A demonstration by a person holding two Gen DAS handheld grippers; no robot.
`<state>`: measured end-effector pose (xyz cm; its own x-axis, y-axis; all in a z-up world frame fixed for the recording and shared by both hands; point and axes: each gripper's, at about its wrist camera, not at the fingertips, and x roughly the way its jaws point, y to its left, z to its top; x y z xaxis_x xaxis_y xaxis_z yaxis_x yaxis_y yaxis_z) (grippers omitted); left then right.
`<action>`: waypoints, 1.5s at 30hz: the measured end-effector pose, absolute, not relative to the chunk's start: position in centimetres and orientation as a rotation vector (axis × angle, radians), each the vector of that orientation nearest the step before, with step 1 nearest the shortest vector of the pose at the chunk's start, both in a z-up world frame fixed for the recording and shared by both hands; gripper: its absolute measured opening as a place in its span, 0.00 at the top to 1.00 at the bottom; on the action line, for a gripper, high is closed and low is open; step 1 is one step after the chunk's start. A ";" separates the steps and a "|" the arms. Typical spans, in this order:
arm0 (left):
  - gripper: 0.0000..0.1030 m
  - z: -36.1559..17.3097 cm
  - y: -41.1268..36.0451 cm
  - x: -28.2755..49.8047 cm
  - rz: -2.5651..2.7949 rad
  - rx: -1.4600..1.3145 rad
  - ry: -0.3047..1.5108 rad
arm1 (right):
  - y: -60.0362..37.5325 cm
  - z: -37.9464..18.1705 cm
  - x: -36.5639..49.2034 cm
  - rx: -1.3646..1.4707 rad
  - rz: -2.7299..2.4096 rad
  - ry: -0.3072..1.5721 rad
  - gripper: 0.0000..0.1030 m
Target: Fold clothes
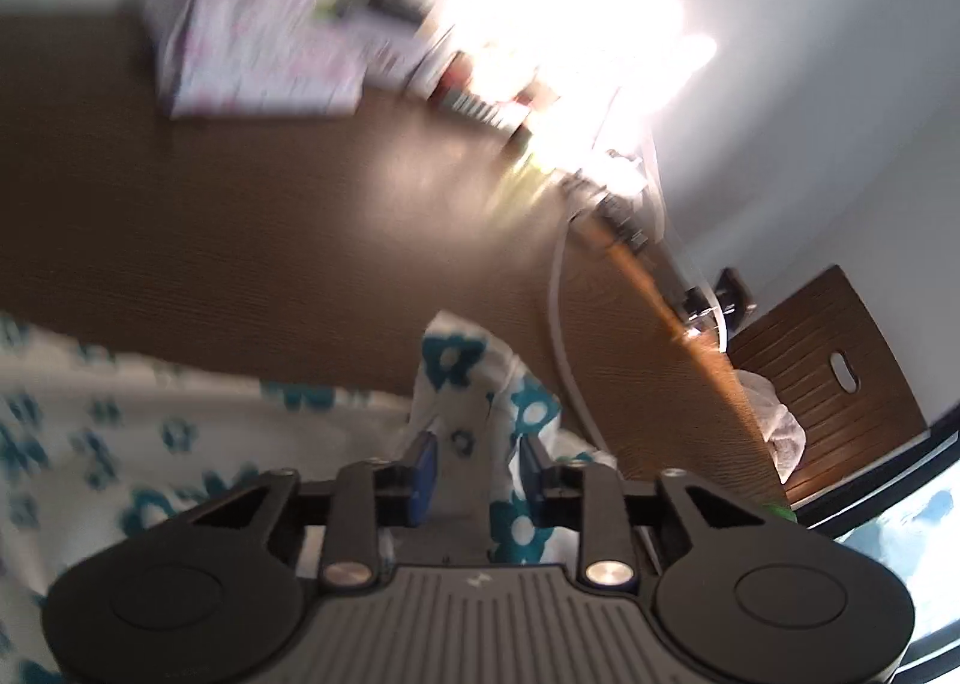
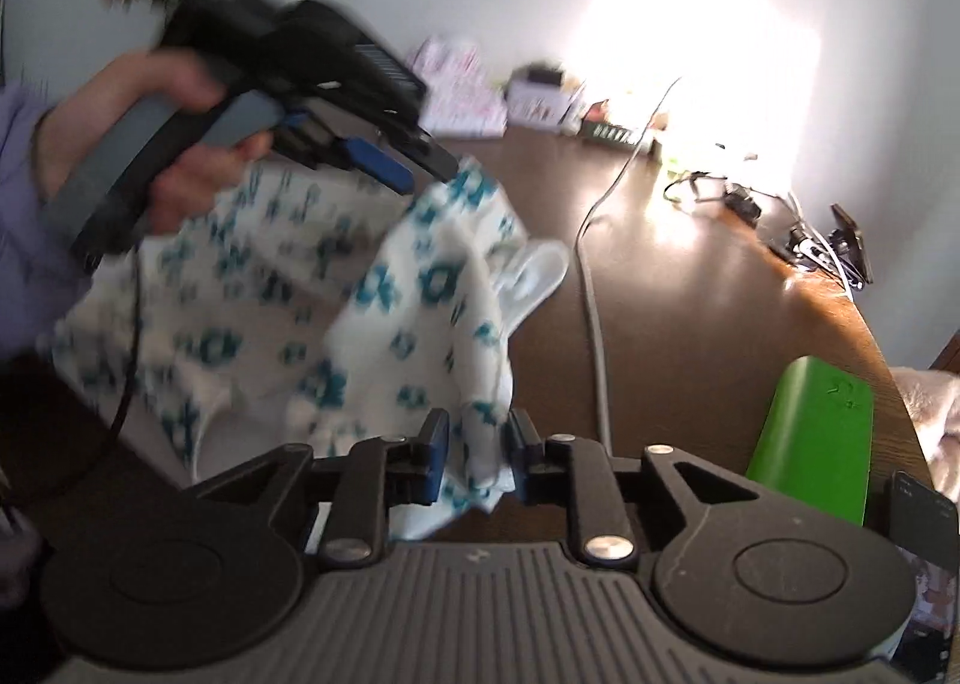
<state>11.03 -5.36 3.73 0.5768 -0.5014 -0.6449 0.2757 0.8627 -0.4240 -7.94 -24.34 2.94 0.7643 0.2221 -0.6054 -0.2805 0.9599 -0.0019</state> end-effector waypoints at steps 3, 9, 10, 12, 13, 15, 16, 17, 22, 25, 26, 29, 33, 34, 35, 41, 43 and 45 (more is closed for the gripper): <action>0.61 6.5 -8.2 9.5 -0.575 -0.072 0.736 | -25.6 2.4 -6.2 -0.016 0.269 0.669 0.81; 0.58 5.5 -18.8 10.8 -0.682 0.354 0.885 | -24.8 2.2 -6.5 -0.108 0.197 0.603 0.90; 0.65 4.5 -19.7 11.2 -0.655 0.400 0.912 | -24.3 2.2 -6.8 -0.144 0.182 0.588 0.90; 0.79 3.0 -20.6 12.2 -0.593 0.427 0.966 | -23.2 2.0 -7.2 -0.218 0.154 0.572 0.90; 0.81 2.5 -20.6 12.7 -0.559 0.412 0.990 | -22.9 1.7 -7.2 -0.245 0.147 0.580 0.90; 0.81 2.3 -20.0 13.6 -0.500 0.364 0.983 | -22.3 1.2 -7.1 -0.284 0.140 0.600 0.85; 0.80 2.3 -20.0 13.6 -0.490 0.369 0.977 | -22.4 1.3 -7.1 -0.271 0.153 0.598 0.81; 0.80 2.3 -20.0 13.7 -0.482 0.372 0.970 | -22.7 1.5 -7.1 -0.239 0.177 0.593 0.77; 0.96 2.7 -19.2 14.0 -0.492 0.283 0.961 | -24.8 2.6 -6.3 -0.084 0.250 0.568 0.84; 0.96 3.1 -18.4 14.5 -0.491 0.196 0.963 | -24.2 2.8 -7.2 -0.127 0.324 0.556 0.91; 0.96 3.2 -18.2 14.7 -0.491 0.165 0.965 | -23.8 2.7 -7.5 -0.149 0.358 0.558 0.91; 0.96 3.0 -17.1 15.4 -0.486 0.052 0.988 | -22.8 2.4 -7.9 -0.176 0.420 0.574 0.91; 0.96 2.7 -16.4 15.9 -0.483 -0.010 0.997 | -23.9 2.7 -7.0 -0.115 0.310 0.567 0.88; 0.96 2.7 -16.4 15.8 -0.483 -0.002 0.992 | -24.4 2.8 -6.6 -0.097 0.271 0.571 0.87; 0.96 2.7 -16.4 15.7 -0.490 -0.001 0.990 | -24.9 2.8 -6.4 -0.085 0.250 0.575 0.86; 0.96 2.7 -16.5 15.6 -0.497 0.018 0.970 | -26.6 2.4 -5.1 -0.033 0.193 0.611 0.72; 0.96 2.6 -16.5 15.7 -0.496 0.015 0.968 | -26.7 2.3 -5.1 -0.021 0.208 0.621 0.71; 0.96 2.6 -16.4 15.7 -0.497 0.016 0.970 | -26.9 2.2 -5.2 -0.008 0.222 0.631 0.94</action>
